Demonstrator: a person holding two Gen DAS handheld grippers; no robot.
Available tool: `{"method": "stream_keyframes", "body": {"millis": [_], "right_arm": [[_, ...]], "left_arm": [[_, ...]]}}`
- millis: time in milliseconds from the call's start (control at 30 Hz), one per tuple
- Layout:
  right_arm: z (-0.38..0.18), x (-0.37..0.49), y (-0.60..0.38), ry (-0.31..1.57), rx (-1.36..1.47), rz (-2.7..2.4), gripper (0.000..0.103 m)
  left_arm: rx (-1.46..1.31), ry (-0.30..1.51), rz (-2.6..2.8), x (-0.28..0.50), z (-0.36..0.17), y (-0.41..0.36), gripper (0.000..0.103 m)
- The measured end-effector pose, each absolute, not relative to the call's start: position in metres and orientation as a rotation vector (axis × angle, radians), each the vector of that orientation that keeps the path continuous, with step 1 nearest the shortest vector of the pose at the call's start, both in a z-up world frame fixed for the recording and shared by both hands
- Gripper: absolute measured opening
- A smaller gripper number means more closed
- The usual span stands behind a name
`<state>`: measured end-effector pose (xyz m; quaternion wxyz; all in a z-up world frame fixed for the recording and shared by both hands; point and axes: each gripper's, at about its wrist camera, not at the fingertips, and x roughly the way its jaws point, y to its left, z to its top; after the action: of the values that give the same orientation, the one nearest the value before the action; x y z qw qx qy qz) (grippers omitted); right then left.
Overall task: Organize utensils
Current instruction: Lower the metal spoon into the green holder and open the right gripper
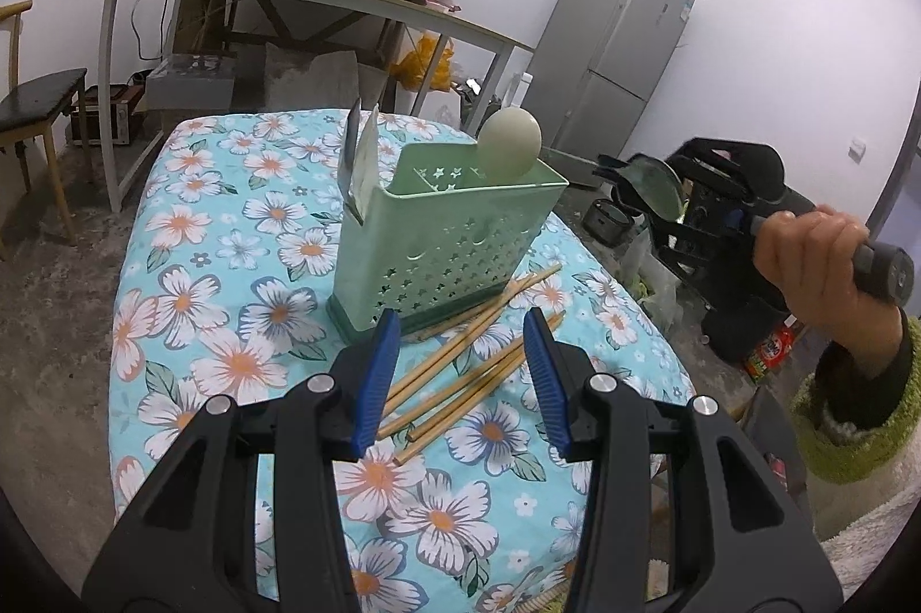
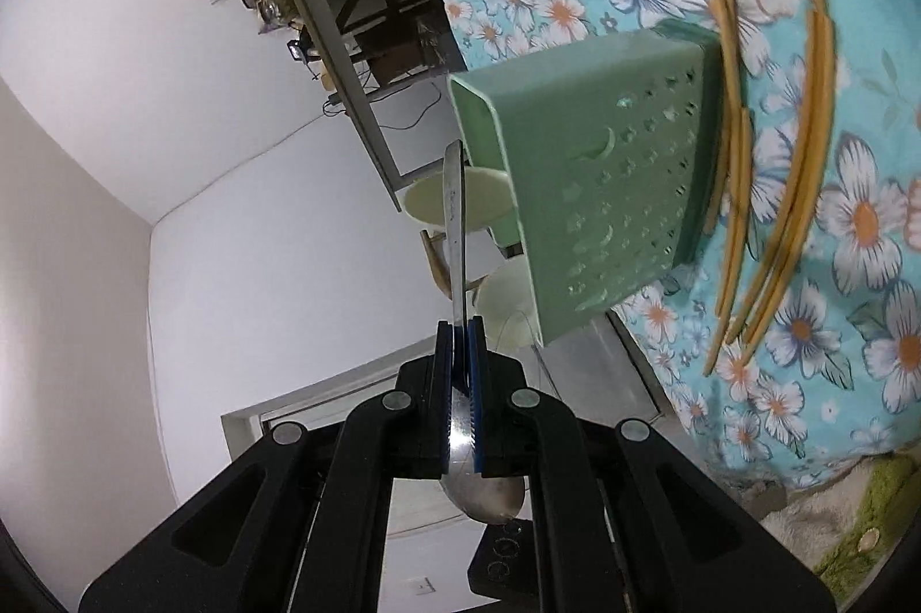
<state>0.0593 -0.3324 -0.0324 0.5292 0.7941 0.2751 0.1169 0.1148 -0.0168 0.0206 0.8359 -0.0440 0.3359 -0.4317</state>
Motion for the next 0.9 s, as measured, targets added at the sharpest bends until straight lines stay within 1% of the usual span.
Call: {"method": "stream_keyframes", "body": {"millis": [200,233,267,367,500,600,700,733,767,800,867,900], "right_arm": [[-0.044,0.052,-0.329,0.635,1.959,0.269,0.006],[-0.044,0.051,-0.328,0.636,1.958,0.273,0.006],[-0.044,0.051,-0.328,0.636,1.956,0.274,0.006],[-0.042,0.051,-0.325,0.633,1.944,0.292,0.006],[-0.046,0.049,-0.322,0.621,1.955,0.315,0.006],[-0.052,0.047,-0.323,0.599,1.987,0.328,0.006],[-0.058,0.047,-0.324,0.578,2.016,0.347,0.006],[-0.059,0.047,-0.324,0.570,2.024,0.355,0.006],[-0.060,0.048,-0.324,0.568,2.027,0.356,0.006],[-0.061,0.048,-0.324,0.564,2.032,0.359,0.006],[-0.064,0.049,-0.324,0.559,2.044,0.365,0.006],[-0.065,0.049,-0.324,0.557,2.048,0.369,0.006]], "left_arm": [[-0.090,0.702,-0.962,0.112,0.022,-0.028,0.043],[-0.077,0.677,-0.994,0.108,0.023,-0.032,0.045],[-0.069,0.657,-1.030,0.104,0.026,-0.036,0.050],[-0.106,0.609,-1.167,0.096,0.036,-0.046,0.055],[-0.150,0.549,-1.271,0.094,0.051,-0.068,0.055],[-0.148,0.581,-1.292,0.101,0.051,-0.092,0.055],[-0.145,0.617,-1.288,0.107,0.048,-0.107,0.051],[-0.149,0.630,-1.282,0.110,0.046,-0.110,0.049],[-0.153,0.644,-1.275,0.112,0.045,-0.113,0.043],[-0.162,0.662,-1.269,0.116,0.043,-0.115,0.039],[-0.173,0.685,-1.253,0.121,0.038,-0.119,0.027],[-0.175,0.694,-1.247,0.123,0.037,-0.119,0.024]]}}
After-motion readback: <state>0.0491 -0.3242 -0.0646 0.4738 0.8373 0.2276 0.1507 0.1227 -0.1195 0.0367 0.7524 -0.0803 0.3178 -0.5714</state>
